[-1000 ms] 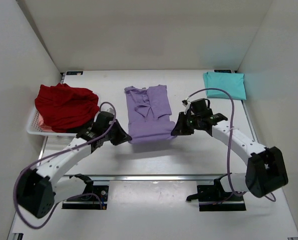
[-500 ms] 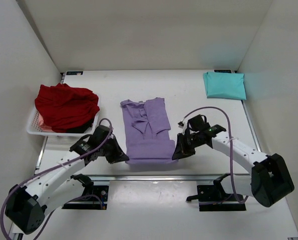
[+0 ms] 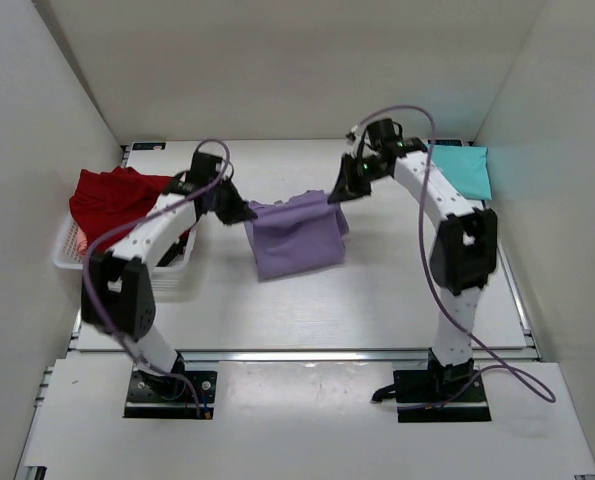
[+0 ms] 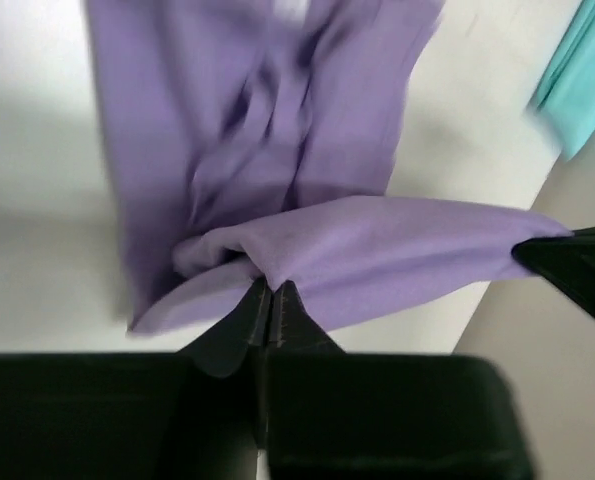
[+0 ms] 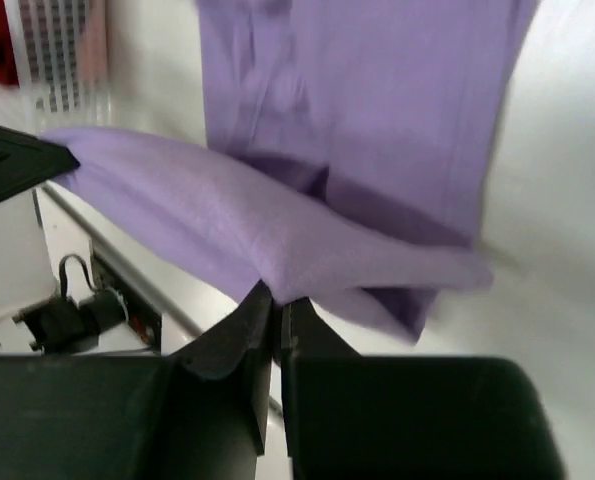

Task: Fold and stack the t-shirts
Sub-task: Fold the long partially folded tshirt into a neat square, then put the neatly folded tshirt into the corner of the board with the right arm

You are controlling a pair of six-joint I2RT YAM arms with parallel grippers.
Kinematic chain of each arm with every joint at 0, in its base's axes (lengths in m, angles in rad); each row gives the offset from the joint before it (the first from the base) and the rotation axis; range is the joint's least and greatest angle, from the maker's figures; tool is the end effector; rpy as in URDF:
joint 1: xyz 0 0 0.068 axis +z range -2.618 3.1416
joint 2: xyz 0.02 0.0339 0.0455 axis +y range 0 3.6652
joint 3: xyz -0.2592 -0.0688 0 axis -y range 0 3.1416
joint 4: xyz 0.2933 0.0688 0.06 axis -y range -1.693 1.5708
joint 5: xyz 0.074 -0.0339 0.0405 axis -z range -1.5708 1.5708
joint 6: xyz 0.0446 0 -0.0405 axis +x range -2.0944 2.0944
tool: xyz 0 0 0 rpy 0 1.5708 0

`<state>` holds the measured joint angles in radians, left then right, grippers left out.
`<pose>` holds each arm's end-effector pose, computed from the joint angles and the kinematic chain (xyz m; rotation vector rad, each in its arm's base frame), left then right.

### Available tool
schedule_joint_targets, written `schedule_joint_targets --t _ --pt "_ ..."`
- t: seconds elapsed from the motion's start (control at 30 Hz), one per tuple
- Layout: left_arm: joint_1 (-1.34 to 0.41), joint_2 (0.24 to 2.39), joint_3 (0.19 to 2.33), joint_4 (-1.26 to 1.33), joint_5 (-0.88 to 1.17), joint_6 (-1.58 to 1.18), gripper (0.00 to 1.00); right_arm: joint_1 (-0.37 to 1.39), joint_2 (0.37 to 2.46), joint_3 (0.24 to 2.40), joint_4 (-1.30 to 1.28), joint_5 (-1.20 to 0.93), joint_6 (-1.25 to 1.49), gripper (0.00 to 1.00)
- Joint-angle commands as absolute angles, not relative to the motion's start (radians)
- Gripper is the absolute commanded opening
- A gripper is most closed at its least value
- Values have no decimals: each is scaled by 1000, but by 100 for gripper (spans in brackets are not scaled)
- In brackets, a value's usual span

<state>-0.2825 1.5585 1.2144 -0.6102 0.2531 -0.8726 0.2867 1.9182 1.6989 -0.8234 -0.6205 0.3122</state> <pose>0.3627 -0.1169 0.2346 -0.6708 2.5780 -0.7464 0.4369 0.1558 0.2567 -0.1952 2.6429 1.0194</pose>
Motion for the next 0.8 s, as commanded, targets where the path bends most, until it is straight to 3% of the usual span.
schedule_joint_targets --t 0.0,0.07,0.13,0.2,0.37,0.77 --pt "-213 1756 1412 -534 175 -857 12 241 2149 2068 -876 -589 291 0" --pt "-181 1871 1521 -538 179 -879 33 229 2380 2351 -989 -594 293 27" --pt "-146 1956 1648 -549 212 -897 43 209 2535 2727 -1085 -581 301 38" --pt "-140 2012 1721 -574 196 -897 40 187 2603 2772 -1103 -606 296 48" --pt "-153 1987 1659 -542 205 -905 42 215 2549 2635 -1069 -479 134 56" --pt "-186 1807 1404 -494 210 -890 35 230 2723 2786 -1040 -483 57 70"
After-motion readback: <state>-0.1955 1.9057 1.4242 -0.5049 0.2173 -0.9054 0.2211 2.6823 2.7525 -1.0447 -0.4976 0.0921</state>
